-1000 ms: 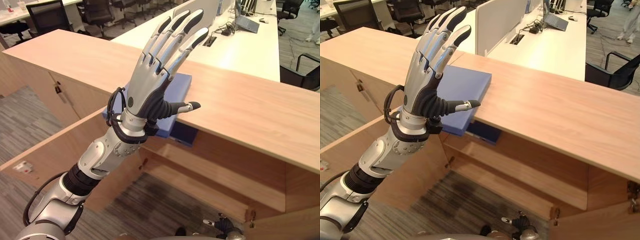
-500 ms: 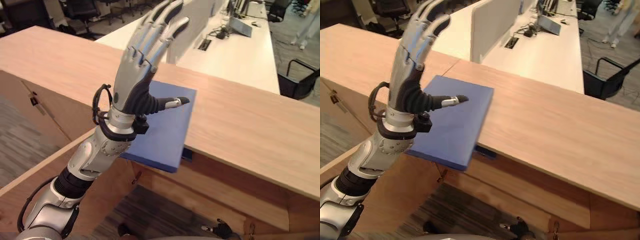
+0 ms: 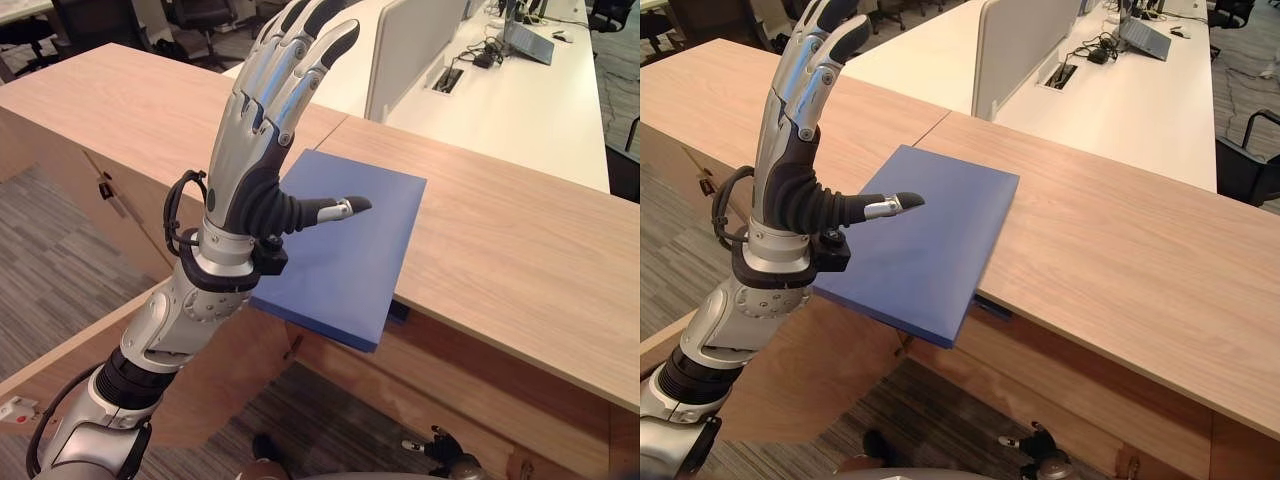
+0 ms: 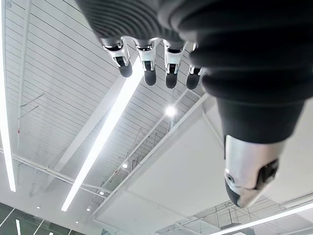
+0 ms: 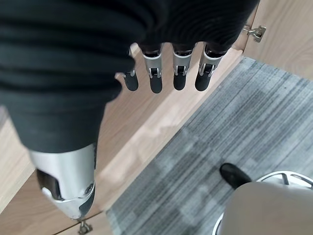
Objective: Put the empty folder in the office cabinet
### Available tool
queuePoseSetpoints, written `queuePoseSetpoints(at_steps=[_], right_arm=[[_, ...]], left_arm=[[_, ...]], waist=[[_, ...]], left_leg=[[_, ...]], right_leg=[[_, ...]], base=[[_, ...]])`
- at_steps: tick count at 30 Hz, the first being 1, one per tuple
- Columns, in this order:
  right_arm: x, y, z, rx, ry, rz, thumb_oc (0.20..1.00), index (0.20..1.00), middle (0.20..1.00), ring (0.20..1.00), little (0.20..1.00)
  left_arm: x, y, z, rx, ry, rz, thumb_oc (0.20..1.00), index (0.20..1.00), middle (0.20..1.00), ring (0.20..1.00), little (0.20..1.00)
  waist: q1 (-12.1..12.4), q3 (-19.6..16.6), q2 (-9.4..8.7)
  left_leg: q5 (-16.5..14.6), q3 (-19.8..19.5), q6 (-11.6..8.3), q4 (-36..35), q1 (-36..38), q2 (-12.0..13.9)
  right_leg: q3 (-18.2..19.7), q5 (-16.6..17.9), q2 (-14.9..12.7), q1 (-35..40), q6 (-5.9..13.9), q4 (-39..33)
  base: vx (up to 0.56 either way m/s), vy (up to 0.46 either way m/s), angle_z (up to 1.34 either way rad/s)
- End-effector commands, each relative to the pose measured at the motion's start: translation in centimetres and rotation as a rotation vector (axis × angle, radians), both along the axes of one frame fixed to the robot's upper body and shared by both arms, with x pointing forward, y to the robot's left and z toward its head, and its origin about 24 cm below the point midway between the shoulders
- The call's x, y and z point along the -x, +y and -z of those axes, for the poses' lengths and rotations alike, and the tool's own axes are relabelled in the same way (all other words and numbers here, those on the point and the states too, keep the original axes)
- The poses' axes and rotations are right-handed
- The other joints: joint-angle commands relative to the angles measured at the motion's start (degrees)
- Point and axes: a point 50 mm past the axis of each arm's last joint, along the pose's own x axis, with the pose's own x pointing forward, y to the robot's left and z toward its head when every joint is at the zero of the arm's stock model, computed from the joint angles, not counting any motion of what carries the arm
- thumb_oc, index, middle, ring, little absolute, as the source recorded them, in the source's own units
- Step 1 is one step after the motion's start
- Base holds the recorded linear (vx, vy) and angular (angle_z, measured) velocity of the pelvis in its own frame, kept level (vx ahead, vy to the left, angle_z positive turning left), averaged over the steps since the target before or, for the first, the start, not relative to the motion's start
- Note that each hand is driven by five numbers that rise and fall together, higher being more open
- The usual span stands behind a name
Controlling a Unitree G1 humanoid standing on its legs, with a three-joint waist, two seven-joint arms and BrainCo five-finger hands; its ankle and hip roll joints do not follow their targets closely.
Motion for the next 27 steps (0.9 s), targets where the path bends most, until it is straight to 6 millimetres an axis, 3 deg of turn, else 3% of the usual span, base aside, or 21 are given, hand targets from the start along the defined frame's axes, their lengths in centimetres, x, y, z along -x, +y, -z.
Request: queuePoseSetpoints(at_steps=[1, 11, 15, 27], right_arm=[[0.2, 1.6, 0.3, -0.038, 0.010, -0.008, 1.000, 1.000, 1.000, 1.000, 1.000], [0.1, 0.8, 0.2, -0.016, 0.013, -0.005, 1.000, 1.000, 1.000, 1.000, 1.000], [-0.3, 0.3, 0.0, -0.006, -0.002, 0.010, 1.000, 1.000, 1.000, 1.000, 1.000], [-1.0, 0.0, -0.3, 0.007, -0.028, 0.007, 1.000, 1.000, 1.000, 1.000, 1.000]], left_arm=[[0.4, 1.9, -0.2, 0.029, 0.029, -0.013, 1.000, 1.000, 1.000, 1.000, 1.000], [1.3, 5.8, 3.6, 0.009, 0.215, -0.166, 1.000, 1.000, 1.000, 1.000, 1.000], [1.5, 7.6, 5.9, -0.077, 0.303, -0.289, 1.000, 1.000, 1.000, 1.000, 1.000], [1.2, 8.7, 8.4, -0.165, 0.415, -0.361, 1.000, 1.000, 1.000, 1.000, 1.000]], waist=[[1.7, -0.6, 0.56], [4.2, 0.8, 0.74], [5.4, 1.3, 0.72], [5.9, 1.4, 0.33]], left_leg=[[1.5, 0.5, -7.66, 3.7, 1.0, 8.4], [1.3, -0.6, -8.24, 5.6, 0.6, 9.5], [1.3, -1.3, -8.33, 5.9, 0.3, 9.9], [1.1, -0.8, -8.58, 6.0, 0.6, 10.5]], right_leg=[[0.2, 0.3, 0.3, -3.8, 0.44, 0.8], [0.2, -0.2, 1.9, -3.5, -0.27, 0.2], [0.2, -0.3, 2.7, -3.5, -0.52, 0.0], [0.9, 0.0, 3.3, -4.1, -0.57, -0.3]], base=[[-0.03, -0.060, 0.04], [-0.01, -0.052, 0.04], [-0.01, -0.041, 0.11], [0.00, -0.006, 0.01]])
